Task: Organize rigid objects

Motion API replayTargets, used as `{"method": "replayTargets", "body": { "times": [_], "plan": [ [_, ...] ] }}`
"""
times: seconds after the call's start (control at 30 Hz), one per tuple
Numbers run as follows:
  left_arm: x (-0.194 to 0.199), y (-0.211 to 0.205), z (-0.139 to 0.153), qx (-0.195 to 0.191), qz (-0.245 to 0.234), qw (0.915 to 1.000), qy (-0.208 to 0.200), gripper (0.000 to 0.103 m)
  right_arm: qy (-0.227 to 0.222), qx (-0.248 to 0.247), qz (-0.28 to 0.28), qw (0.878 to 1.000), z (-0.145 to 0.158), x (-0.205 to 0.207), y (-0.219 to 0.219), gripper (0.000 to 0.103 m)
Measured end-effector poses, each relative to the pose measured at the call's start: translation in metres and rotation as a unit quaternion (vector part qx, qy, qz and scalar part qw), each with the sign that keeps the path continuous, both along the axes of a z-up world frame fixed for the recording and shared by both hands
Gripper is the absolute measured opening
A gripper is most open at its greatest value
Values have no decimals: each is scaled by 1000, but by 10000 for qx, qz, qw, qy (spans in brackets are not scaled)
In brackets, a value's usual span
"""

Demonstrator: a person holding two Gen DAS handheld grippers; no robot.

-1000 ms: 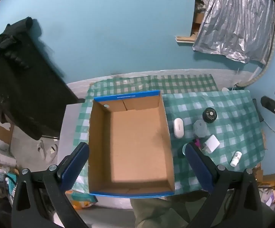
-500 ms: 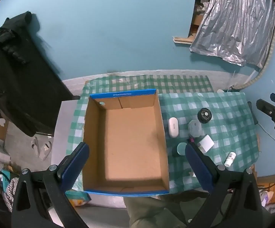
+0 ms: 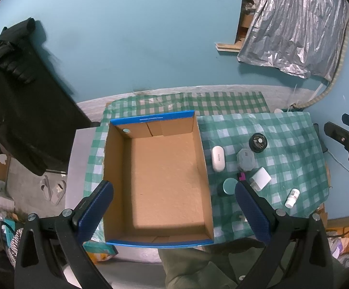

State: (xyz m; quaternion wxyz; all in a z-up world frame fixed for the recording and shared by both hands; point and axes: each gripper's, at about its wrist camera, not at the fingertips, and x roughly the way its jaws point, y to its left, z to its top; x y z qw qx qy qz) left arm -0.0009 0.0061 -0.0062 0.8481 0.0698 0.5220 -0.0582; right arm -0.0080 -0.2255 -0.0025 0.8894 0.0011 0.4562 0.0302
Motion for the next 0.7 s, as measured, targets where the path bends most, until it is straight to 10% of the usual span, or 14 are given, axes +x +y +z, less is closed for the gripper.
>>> {"method": "replayTargets", "body": {
  "times": [0.7],
  "plan": [
    [-2,-2,-1,-8,-1,10000,3,102,88,0,89,9999,-4,0,2,101]
  ]
}}
